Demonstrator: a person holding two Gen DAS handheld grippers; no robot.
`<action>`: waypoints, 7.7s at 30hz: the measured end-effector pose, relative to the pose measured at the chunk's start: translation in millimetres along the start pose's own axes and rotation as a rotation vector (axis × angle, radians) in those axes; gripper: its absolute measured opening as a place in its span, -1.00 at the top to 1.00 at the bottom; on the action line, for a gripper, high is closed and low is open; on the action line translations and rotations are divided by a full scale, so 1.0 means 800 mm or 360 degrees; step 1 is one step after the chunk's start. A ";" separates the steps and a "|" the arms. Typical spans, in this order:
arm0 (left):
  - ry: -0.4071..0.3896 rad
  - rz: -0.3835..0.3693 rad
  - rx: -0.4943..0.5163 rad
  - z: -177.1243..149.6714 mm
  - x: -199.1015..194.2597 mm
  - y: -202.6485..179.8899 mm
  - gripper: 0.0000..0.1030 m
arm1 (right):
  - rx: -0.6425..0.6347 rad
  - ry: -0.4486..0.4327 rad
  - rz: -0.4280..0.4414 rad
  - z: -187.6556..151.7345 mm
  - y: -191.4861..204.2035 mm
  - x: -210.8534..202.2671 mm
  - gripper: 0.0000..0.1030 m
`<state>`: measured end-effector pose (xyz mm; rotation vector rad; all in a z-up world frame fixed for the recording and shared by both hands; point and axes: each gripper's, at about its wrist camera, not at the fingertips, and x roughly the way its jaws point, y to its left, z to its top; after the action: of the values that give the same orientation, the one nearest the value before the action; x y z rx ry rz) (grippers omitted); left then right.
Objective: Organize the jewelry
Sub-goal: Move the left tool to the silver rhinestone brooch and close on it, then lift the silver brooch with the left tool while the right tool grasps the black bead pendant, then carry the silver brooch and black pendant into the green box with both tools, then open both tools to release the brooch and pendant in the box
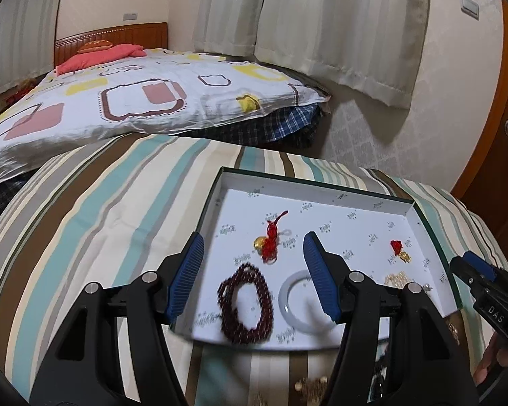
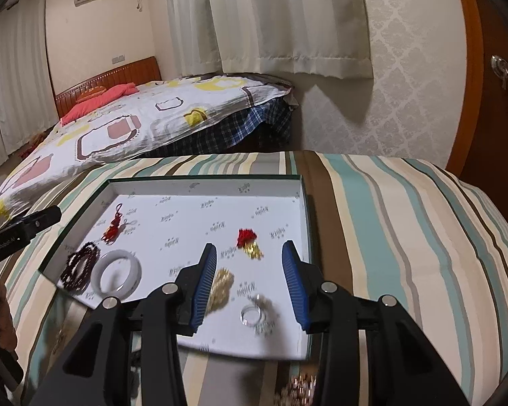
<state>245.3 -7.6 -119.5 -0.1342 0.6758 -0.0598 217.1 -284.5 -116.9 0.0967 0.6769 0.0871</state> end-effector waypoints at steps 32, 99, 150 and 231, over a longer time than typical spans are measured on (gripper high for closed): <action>0.0223 0.0056 0.0087 -0.145 -0.048 -0.005 -0.10 | 0.0021 0.0109 0.0008 -0.114 0.012 -0.070 0.21; 0.0180 0.0152 0.0086 -0.126 -0.067 0.050 0.75 | -0.0158 0.0280 0.0233 -0.115 0.096 -0.024 0.66; -0.0080 -0.0120 0.0253 0.021 0.002 -0.084 0.75 | -0.0079 -0.0224 0.0126 0.044 0.047 -0.007 0.66; 0.0180 0.0001 0.0206 0.014 0.087 -0.078 -0.47 | -0.0038 0.0045 0.0048 0.039 0.032 0.071 -0.34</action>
<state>305.7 -75.1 -144.6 -0.0061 0.7824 -0.1107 279.8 -254.5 -125.0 0.0829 0.7025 0.1254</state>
